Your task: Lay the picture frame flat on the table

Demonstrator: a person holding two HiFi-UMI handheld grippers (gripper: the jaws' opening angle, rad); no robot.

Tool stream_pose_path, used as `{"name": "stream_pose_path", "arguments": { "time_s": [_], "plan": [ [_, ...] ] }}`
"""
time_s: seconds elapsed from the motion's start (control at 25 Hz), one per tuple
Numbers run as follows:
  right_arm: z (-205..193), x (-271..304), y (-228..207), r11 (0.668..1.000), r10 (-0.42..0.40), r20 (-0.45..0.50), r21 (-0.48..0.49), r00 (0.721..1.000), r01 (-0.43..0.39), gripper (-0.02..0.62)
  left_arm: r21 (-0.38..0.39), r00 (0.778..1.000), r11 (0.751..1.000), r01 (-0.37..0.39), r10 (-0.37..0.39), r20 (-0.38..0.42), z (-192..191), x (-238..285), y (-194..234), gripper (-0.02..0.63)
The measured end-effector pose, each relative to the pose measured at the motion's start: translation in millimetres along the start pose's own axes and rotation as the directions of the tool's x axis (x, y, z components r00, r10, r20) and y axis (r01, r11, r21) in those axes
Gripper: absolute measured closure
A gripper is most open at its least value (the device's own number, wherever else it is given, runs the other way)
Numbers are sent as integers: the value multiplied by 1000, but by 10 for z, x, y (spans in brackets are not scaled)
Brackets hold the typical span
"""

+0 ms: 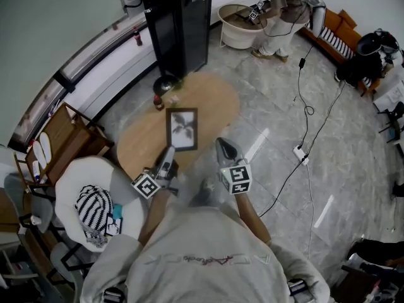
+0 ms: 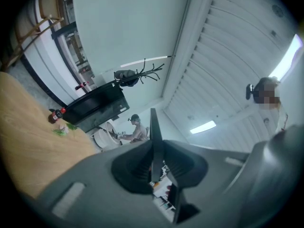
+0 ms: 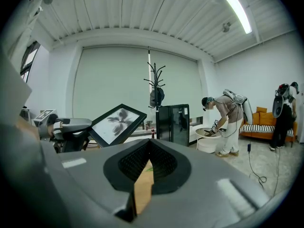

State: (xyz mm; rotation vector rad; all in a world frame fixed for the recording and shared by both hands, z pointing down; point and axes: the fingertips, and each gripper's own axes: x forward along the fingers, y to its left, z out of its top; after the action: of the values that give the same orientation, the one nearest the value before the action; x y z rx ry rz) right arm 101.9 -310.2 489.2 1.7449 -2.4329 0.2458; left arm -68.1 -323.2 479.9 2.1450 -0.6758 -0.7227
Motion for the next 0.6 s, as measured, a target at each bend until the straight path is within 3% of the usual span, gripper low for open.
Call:
{"name": "stream_pose_path", "arguments": {
  "time_s": [0.6],
  "plan": [
    [144, 595, -1004, 1000, 5, 0, -9, 1000, -5, 592, 5, 1000, 1000, 12, -12, 18, -29, 1147, 300, 537]
  ]
}}
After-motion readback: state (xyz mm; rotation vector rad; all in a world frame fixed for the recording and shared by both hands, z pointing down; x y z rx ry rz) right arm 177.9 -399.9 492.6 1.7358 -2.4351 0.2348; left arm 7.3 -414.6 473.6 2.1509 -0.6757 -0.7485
